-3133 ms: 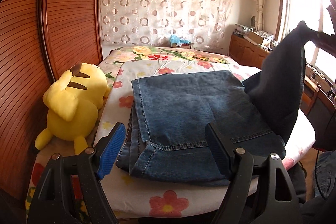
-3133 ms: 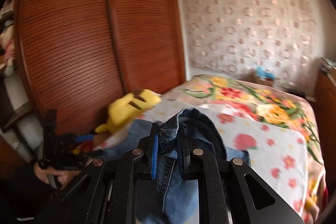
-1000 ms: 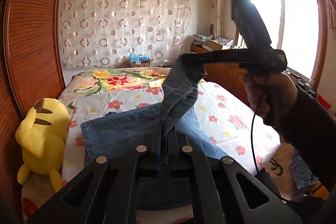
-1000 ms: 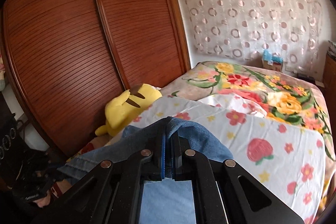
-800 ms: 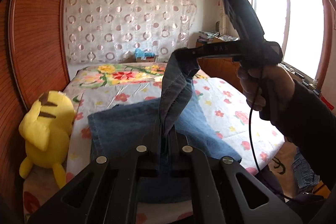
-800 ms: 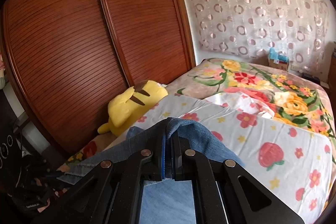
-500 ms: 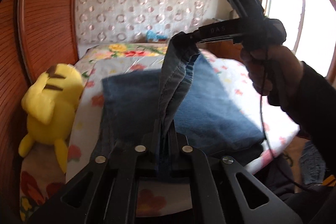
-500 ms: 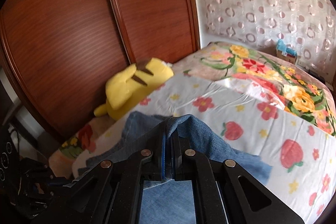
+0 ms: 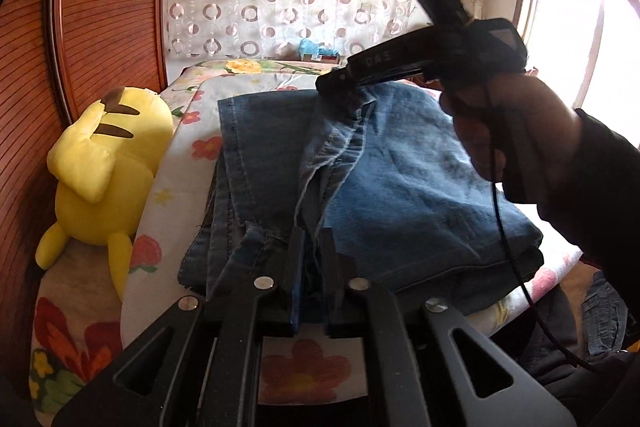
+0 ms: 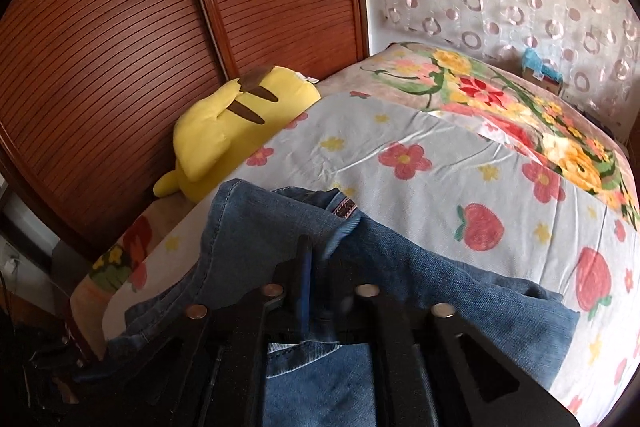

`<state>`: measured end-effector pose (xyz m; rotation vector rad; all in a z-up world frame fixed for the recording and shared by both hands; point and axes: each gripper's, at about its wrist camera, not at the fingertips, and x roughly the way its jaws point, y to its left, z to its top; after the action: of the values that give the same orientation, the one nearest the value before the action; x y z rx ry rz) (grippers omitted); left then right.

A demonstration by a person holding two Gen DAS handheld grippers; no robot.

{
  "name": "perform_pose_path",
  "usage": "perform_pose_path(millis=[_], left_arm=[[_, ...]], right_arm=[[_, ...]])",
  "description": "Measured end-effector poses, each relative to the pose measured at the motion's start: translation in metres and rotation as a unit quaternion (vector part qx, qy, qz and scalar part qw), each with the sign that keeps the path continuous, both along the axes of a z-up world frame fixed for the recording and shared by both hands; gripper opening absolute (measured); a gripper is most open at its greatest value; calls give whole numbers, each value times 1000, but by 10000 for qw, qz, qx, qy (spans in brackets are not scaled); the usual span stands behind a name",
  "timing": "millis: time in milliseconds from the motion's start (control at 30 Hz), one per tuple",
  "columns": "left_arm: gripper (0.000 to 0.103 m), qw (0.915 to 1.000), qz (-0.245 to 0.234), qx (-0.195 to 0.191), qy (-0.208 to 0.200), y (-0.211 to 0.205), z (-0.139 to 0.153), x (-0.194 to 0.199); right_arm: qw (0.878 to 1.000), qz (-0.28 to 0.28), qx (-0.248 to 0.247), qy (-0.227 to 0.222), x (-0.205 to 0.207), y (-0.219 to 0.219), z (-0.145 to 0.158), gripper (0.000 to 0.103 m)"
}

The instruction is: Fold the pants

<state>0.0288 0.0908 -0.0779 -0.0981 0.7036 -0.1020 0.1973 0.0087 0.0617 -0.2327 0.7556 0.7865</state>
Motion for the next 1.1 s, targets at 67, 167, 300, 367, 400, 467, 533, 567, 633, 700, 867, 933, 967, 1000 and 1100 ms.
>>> perform_pose_path(millis=[67,167,300,367,400,467,533,567,633,700,867,933,967,1000,1100], left_arm=[[26,9998,137,111,-10,0,-1,0],[45,9999,142,67,4,3,-3,2],[48,9998,142,120,-10,3,-4,5],[49,9998,178,133,14,4,-5,8],[49,9997,209,140,36,4,-6,9],[49,9995,281,151,90,7,-8,10],[49,9991,355,178,151,10,-12,12],[49,9988,396,184,202,12,-14,13],[49,9986,441,160,253,17,-17,13],[49,9984,480,129,268,21,-19,13],[50,9981,545,111,261,27,-21,10],[50,9980,576,103,251,30,-21,8],[50,9980,575,86,240,32,-20,8],[51,9981,573,68,227,33,-19,8],[59,9984,545,7,178,36,-17,5]], right_arm=[[10000,11,38,-88,-4,-8,3,22],[9993,-22,146,-350,-11,-25,6,37],[9974,-179,201,-666,-21,-58,8,42],[9963,-308,116,-797,-25,-70,3,42],[9957,-357,78,-852,-26,-74,0,42],[9946,-448,24,-931,-27,-81,-6,42],[9952,-467,-142,-854,-27,-80,-13,42],[9951,-476,-254,-830,-27,-78,-18,42],[9947,-417,-429,-830,-29,-70,-23,42],[9939,-323,-608,-860,-31,-58,-29,42],[9935,79,-697,-900,-40,-18,-27,42],[9936,182,-677,-886,-42,-4,-24,42],[9937,200,-656,-884,-43,3,-22,42],[9941,222,-622,-866,-43,7,-20,42],[9952,261,-507,-796,-41,11,-16,42]])
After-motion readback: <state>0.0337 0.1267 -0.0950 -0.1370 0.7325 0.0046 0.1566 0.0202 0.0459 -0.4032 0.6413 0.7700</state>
